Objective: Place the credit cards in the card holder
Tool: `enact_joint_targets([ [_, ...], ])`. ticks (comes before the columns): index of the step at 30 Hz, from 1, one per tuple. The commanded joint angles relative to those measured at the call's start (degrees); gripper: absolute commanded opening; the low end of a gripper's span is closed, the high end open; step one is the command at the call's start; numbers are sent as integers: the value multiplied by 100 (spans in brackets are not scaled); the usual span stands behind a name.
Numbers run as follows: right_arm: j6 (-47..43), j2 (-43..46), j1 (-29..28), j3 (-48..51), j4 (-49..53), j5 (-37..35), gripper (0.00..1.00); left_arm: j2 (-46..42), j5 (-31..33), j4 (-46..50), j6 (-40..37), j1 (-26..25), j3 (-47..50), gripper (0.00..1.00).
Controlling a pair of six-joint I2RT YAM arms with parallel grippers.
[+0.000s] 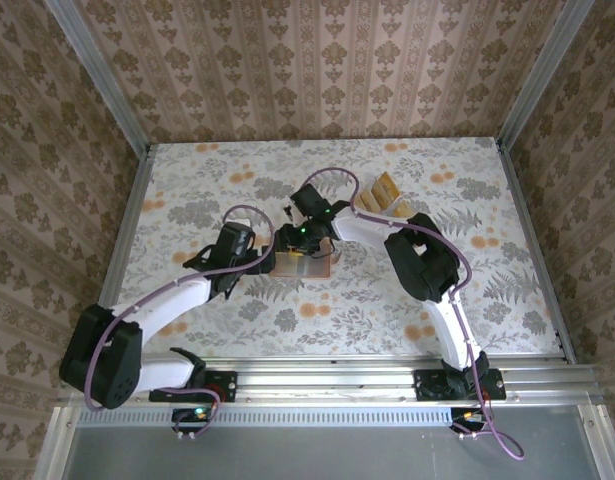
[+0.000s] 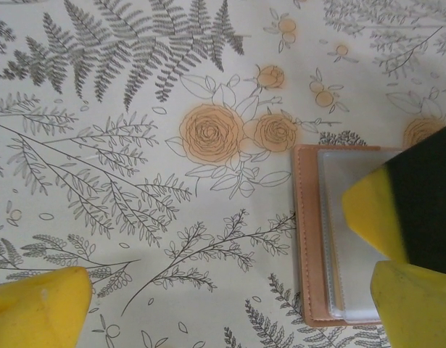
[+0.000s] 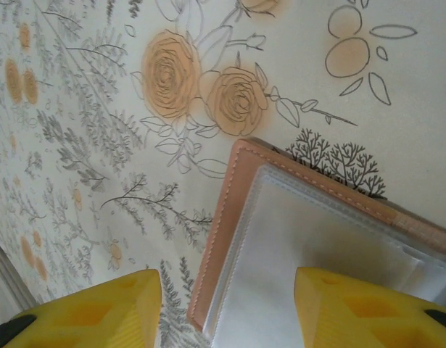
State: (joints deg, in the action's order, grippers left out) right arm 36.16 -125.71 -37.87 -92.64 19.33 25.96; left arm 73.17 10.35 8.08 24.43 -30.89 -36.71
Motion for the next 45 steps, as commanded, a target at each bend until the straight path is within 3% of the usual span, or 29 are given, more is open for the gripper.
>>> enact_joint_targets([
  [1, -240, 718, 259, -20, 418, 16, 53, 194, -130, -106, 2, 46, -50, 100],
  [6, -955, 1308, 912, -101, 1368, -398, 53, 446, -194, -132, -1, 83, -189, 100],
  [11, -1887, 1682, 1742, -239, 2395, -1430, 52, 636, -300, -86, -29, 101, -352, 100],
  [16, -2249, 2048, 2499, -135, 2772, -2203, 49, 768, -352, 0, -61, 134, -498, 100],
  [21, -2332, 2352, 2860, 136, 2871, -2722, 49, 879, -406, 62, -93, 136, -601, 100],
  [36, -2452, 2341, 3017, 699, 2840, -2450, 47, 998, -456, 27, -86, 136, -658, 100],
  [45, -2370, 2445, 3018, 940, 2599, -1884, 35, 1015, -455, -7, -55, 128, -641, 100],
])
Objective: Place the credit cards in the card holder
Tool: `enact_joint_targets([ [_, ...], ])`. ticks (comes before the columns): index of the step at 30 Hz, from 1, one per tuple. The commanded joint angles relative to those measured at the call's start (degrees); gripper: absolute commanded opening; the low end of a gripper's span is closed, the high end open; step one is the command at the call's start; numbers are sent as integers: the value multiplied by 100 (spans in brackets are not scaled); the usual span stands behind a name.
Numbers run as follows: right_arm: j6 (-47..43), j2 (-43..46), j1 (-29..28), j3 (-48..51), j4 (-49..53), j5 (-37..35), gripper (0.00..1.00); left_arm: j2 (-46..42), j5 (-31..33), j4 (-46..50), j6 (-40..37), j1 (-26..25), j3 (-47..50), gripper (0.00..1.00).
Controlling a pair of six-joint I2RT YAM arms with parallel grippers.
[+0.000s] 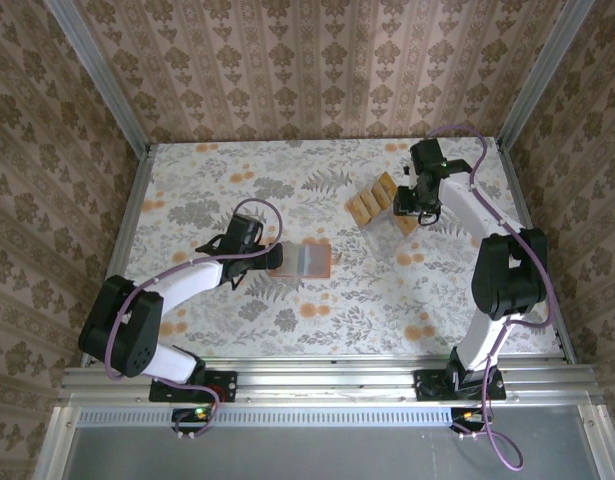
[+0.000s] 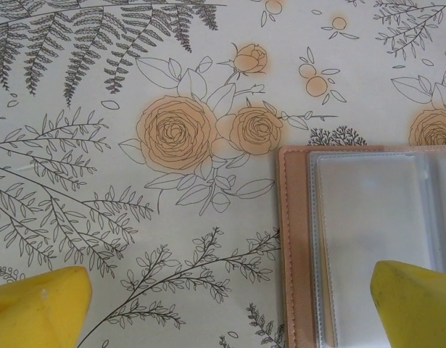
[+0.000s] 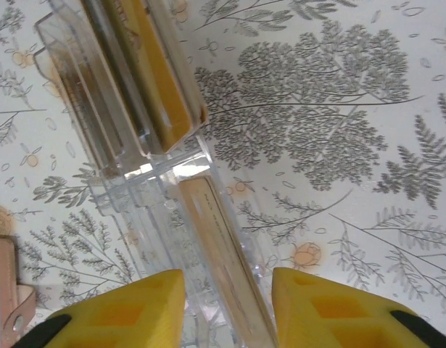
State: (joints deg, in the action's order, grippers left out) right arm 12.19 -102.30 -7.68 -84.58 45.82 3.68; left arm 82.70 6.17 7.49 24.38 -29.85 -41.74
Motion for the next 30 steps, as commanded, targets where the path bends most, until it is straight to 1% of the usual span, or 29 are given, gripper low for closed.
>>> enact_joint_targets([
  [1, 46, 128, -5, 144, -59, 394, 33, 62, -37, 51, -55, 23, -141, 100],
  [6, 43, 134, -5, 142, -81, 413, 25, 88, -42, 34, -54, 23, -163, 100],
  [10, -57, 74, -4, 92, 4, 242, 14, 94, -59, 20, -44, 9, -176, 100],
  [14, -129, 142, -5, -3, 86, 117, 8, 123, -72, 8, -50, 14, -182, 100],
  [19, -220, 243, -5, -229, 227, 118, 6, 158, -83, 25, -63, 5, -193, 100],
  [23, -261, 339, -5, -392, 289, 106, 0, 176, -73, 46, -61, 5, -212, 100],
  [30, -287, 391, -17, -476, 319, 124, 0, 185, -64, 60, -59, -4, -226, 100],
])
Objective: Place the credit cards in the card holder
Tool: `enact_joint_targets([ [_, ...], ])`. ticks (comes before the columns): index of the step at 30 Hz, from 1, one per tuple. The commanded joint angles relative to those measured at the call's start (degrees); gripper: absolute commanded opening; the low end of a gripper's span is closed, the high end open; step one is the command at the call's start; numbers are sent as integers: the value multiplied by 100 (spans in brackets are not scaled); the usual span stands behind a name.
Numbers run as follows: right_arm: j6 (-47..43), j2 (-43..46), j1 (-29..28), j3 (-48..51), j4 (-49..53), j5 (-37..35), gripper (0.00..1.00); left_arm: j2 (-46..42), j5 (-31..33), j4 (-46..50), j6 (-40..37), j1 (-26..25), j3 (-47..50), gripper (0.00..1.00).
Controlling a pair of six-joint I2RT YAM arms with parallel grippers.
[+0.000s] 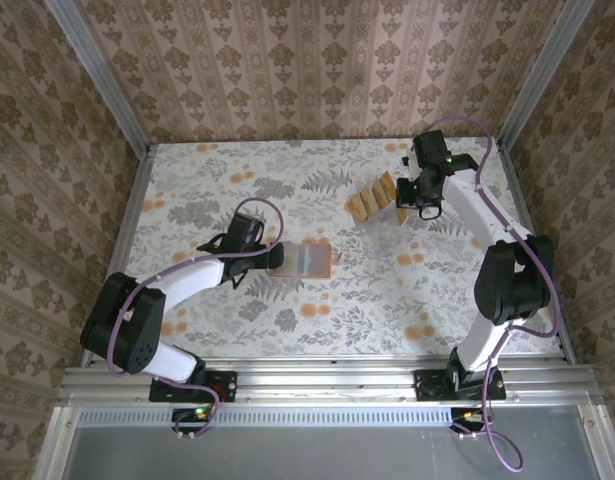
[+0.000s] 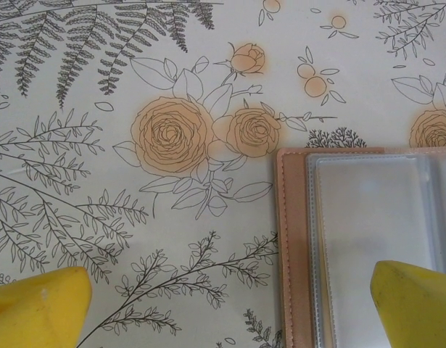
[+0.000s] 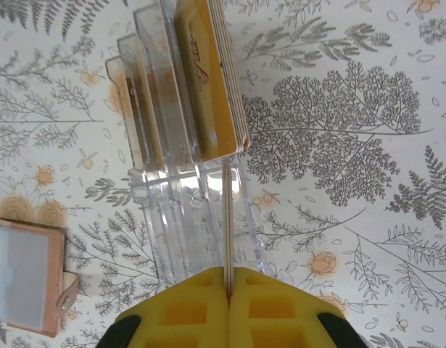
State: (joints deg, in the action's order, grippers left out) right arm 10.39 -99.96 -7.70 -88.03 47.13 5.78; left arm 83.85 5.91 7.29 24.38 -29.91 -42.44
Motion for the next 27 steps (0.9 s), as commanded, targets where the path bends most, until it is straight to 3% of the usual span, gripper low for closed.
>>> enact_joint_targets([
  [1, -103, 161, -20, -112, 172, -86, 0, 67, -38, 88, -58, 3, -158, 100],
  [27, -609, -117, -21, 435, -134, -77, 0, 35, -2, 54, -51, -41, -116, 100],
])
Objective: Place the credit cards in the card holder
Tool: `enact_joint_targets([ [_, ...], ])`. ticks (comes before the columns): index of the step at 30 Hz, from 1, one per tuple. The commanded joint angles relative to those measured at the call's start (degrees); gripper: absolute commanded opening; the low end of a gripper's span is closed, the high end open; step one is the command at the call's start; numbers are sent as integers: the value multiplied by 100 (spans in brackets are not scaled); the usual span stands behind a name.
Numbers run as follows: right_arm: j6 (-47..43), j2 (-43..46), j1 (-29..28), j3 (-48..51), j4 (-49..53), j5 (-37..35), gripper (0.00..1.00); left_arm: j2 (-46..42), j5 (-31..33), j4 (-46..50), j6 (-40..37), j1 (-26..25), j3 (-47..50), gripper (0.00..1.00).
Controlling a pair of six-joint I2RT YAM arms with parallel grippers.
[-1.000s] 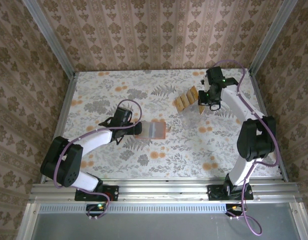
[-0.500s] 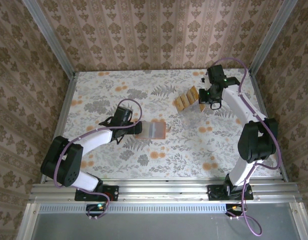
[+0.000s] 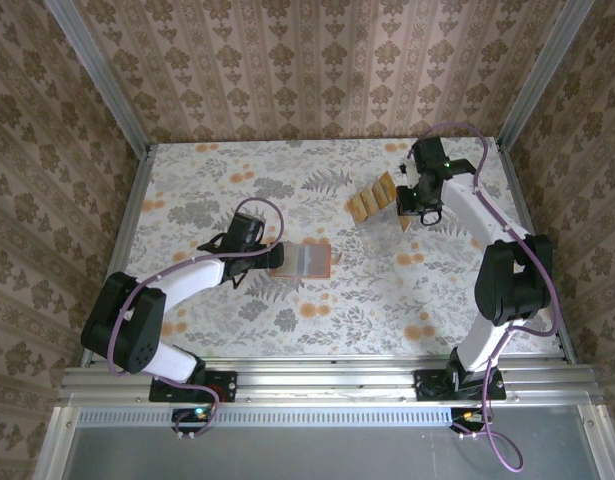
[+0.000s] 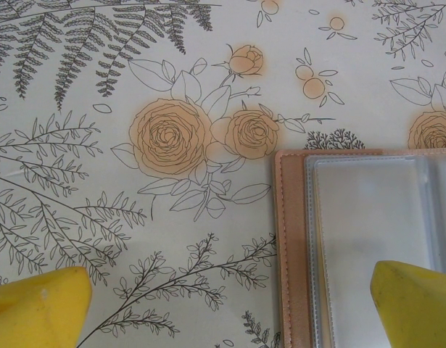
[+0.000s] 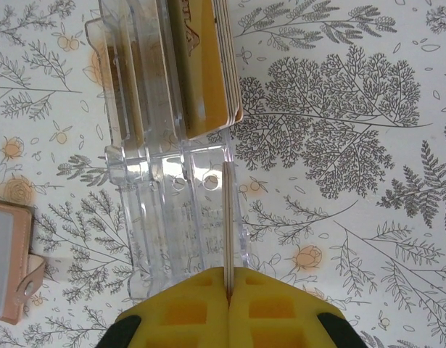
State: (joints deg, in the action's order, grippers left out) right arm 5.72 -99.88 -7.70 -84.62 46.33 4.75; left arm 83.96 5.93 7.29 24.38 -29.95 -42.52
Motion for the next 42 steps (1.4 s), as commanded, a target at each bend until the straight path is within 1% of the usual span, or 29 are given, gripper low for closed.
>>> enact_joint_targets([
  [1, -140, -149, -21, 88, -53, 30, 0, 19, -5, 52, -51, -38, -113, 100],
  [7, -123, -332, -15, 29, -31, 59, 1, 6, 4, 54, -52, -40, -114, 100],
  [8, -116, -344, -20, -5, 3, 61, 11, 6, 4, 60, -60, -37, -109, 100],
  [11, -62, -281, -20, -75, 18, 130, 20, -1, -2, 66, -72, -37, -118, 100],
  [14, -19, -170, -12, -240, 110, 176, 35, -1, 11, 71, -77, -37, -133, 100],
  [17, 50, -49, -21, -434, 211, 222, 39, 4, -1, 71, -79, -37, -150, 100],
  [22, 264, 27, -136, -699, 256, 365, 40, 10, -4, 58, -61, -28, -155, 100],
  [27, 508, -372, -510, -1073, 272, 329, 40, 4, -81, 74, 25, -19, -194, 100],
  [34, 741, -1217, -1074, -1695, 315, -154, 40, -46, -360, 373, 427, 77, -401, 100],
  [42, 782, -2118, -1334, -2400, 522, -795, 40, -14, -583, 583, 654, 86, -680, 100],
])
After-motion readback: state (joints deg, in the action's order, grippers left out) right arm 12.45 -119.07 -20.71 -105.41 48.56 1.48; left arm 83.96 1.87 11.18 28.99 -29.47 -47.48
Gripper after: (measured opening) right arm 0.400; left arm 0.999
